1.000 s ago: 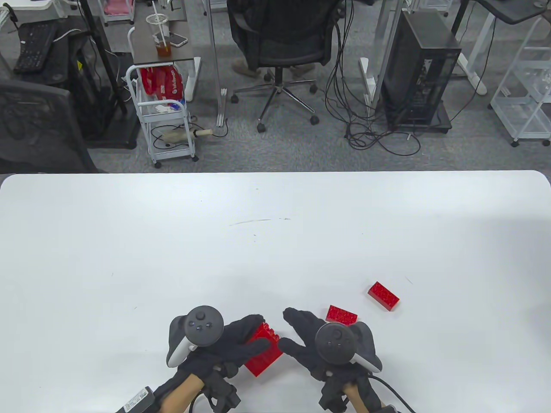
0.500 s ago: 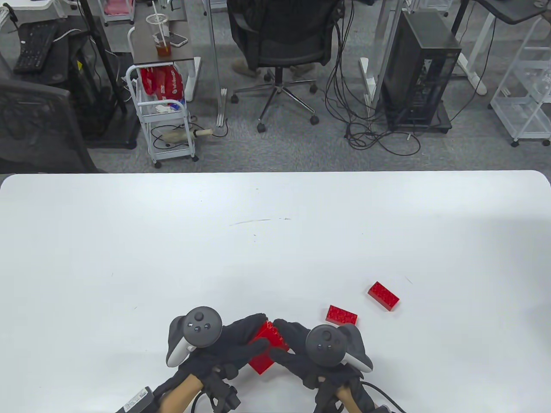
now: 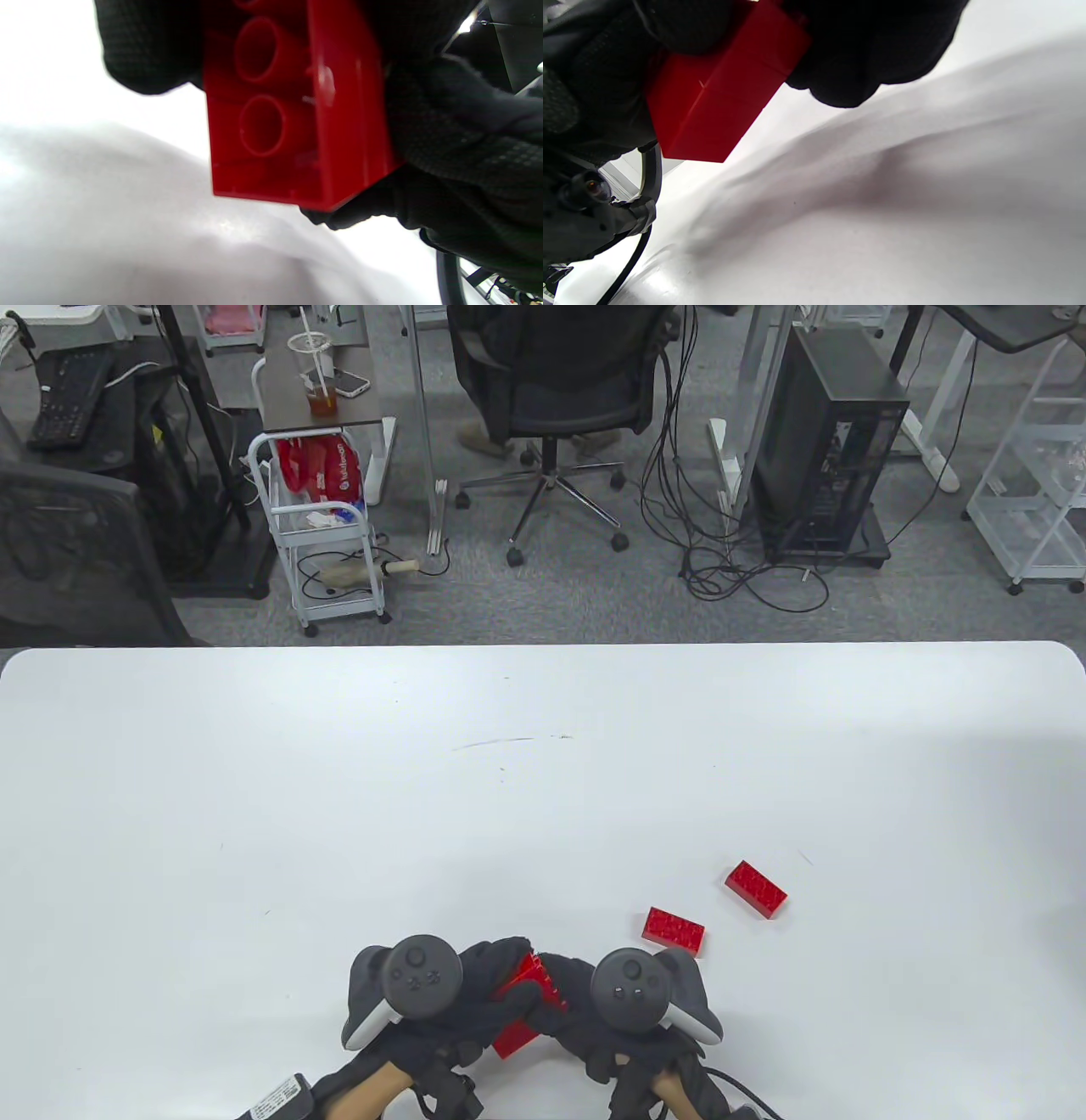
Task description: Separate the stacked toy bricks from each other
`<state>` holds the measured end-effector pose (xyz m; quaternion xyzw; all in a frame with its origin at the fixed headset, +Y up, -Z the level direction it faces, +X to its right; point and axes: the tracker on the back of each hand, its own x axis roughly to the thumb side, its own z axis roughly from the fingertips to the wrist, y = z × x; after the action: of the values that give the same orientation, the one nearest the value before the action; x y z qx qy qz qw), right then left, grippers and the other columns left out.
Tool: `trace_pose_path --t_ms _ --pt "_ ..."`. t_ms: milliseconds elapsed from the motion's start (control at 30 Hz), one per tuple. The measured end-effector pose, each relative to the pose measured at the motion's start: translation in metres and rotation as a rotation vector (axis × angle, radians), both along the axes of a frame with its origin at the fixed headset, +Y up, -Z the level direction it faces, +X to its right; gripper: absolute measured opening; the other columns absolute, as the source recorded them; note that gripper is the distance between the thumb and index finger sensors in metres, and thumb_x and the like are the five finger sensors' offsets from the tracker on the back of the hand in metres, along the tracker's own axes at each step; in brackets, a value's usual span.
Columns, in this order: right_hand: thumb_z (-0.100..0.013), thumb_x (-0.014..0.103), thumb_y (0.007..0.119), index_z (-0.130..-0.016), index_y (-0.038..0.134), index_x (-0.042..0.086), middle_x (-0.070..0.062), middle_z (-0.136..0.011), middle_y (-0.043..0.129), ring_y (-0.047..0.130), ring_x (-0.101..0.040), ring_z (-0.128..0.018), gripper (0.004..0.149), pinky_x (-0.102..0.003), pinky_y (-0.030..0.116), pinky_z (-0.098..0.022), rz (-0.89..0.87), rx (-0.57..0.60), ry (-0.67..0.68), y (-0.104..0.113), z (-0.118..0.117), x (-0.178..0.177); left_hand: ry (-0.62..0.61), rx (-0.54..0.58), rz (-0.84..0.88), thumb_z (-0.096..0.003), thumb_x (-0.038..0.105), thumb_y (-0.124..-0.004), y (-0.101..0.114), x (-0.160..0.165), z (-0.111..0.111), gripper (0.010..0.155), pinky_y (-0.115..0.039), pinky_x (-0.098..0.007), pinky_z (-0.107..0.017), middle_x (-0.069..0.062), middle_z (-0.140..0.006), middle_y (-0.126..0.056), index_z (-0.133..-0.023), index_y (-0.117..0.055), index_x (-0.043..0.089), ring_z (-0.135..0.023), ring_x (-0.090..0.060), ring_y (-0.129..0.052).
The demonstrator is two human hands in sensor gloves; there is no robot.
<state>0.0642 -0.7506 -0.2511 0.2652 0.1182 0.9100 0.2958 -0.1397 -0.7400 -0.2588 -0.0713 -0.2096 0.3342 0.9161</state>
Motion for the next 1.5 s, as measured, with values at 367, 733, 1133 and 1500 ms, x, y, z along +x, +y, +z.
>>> trace_pose_path --t_ms 367,733,1133,1500 --pt "-0.049 0.052 0.066 -0.104 0.062 0.003 -0.018 -0.09 0.083 0.098 -0.029 -0.07 0.074 -0.05 0.083 -0.055 0.067 0.046 0.018 0.002 0.004 -0.006 0.013 0.034 -0.042 -0.0472 0.066 -0.069 0.002 0.002 0.004 0.07 -0.092 -0.026 -0.032 -0.006 -0.075 -0.091 -0.099 -0.076 0.02 -0.048 -0.023 -0.096" --pt "-0.049 0.057 0.069 -0.099 0.064 0.007 -0.015 -0.084 0.083 0.097 -0.026 -0.066 0.071 -0.05 0.084 -0.053 0.179 0.14 -0.011 0.002 0.004 -0.008 0.014 0.079 -0.12 -0.0463 0.066 -0.067 -0.002 0.007 0.005 0.068 -0.093 -0.024 -0.03 -0.005 -0.073 -0.092 -0.095 -0.08 0.021 -0.046 -0.021 -0.097" --pt "-0.051 0.061 0.065 -0.1 0.068 0.011 -0.013 -0.082 0.086 0.098 -0.027 -0.065 0.07 -0.051 0.083 -0.054 0.235 0.223 -0.027 0.007 0.003 -0.003 0.009 0.038 -0.102 -0.0468 0.067 -0.066 0.0 0.003 0.001 0.068 -0.093 -0.024 -0.03 -0.004 -0.073 -0.094 -0.095 -0.081 0.021 -0.045 -0.021 -0.098" --pt "-0.053 0.059 0.065 -0.103 0.068 0.014 -0.013 -0.085 0.084 0.096 -0.029 -0.068 0.068 -0.052 0.081 -0.055 0.344 0.334 -0.171 0.017 -0.011 0.025 0.019 0.011 -0.122 -0.0472 0.066 -0.068 -0.001 -0.001 -0.003 0.067 -0.093 -0.025 -0.031 -0.005 -0.073 -0.094 -0.095 -0.081 0.022 -0.046 -0.021 -0.098"
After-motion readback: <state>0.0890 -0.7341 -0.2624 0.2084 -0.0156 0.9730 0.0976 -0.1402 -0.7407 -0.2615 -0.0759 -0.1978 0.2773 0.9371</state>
